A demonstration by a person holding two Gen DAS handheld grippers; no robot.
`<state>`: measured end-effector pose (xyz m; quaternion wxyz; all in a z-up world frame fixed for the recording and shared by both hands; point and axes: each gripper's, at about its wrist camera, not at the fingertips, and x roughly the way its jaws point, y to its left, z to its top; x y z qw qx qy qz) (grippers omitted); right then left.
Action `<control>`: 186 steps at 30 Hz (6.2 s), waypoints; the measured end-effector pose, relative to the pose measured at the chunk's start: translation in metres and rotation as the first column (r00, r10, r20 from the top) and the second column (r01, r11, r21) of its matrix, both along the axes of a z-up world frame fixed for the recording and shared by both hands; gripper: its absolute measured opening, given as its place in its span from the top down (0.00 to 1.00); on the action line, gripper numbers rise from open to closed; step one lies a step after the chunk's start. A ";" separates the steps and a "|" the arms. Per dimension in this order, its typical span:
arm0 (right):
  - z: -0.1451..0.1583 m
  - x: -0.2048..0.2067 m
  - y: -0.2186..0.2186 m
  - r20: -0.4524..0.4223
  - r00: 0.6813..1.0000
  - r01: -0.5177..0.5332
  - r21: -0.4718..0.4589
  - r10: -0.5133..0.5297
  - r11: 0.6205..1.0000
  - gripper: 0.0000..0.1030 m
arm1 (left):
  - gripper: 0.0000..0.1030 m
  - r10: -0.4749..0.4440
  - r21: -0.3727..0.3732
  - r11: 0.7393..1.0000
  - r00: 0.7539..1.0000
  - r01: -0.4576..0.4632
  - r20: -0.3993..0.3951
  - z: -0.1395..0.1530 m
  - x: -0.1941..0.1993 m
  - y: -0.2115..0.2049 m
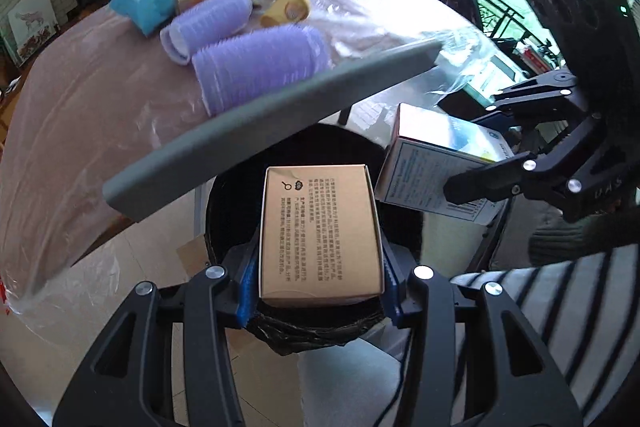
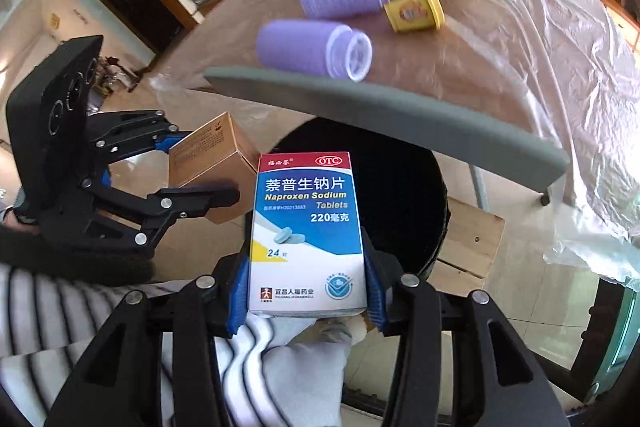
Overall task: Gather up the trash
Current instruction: 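Carry both boxes over the black trash bin with both tools, then open both tools to drop the boxes into the bin, then move the left tool to the blue plastic bag while the right tool approaches the yellow paper bag, then close the left tool on the blue bag while the right tool grips the yellow bag, then lift both bags and carry them over the trash bin with both tools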
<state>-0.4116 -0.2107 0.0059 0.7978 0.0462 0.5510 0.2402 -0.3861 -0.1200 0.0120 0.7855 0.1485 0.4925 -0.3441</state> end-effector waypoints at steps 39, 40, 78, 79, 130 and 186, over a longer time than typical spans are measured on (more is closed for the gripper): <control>-0.082 0.032 0.033 0.031 0.992 0.123 -0.202 -0.119 0.972 0.56 | 0.53 0.016 0.172 0.985 1.000 -0.016 0.002 -0.080 0.018 -0.013; -0.082 0.033 0.033 0.033 0.993 0.122 -0.205 -0.118 0.971 0.56 | 0.53 0.017 0.174 0.985 1.000 -0.017 0.000 -0.081 0.018 -0.012; 0.109 0.077 -0.044 0.386 0.835 0.429 -0.013 -0.392 0.903 0.04 | 0.02 0.205 -0.162 0.972 0.949 -0.169 0.239 0.079 0.074 0.036; 0.108 0.084 -0.043 0.373 0.835 0.444 -0.022 -0.405 0.896 0.04 | 0.02 0.224 -0.159 0.969 0.943 -0.189 0.245 0.081 0.088 0.035; 0.038 0.250 -0.055 0.037 0.756 0.652 0.042 -0.653 0.757 0.10 | 0.14 -0.303 0.195 0.946 0.921 0.260 0.245 0.025 0.295 -0.035; 0.070 0.209 -0.077 0.119 0.806 0.549 0.212 -0.579 0.808 0.61 | 0.50 0.199 -0.140 0.975 0.953 -0.170 0.227 0.063 0.251 0.047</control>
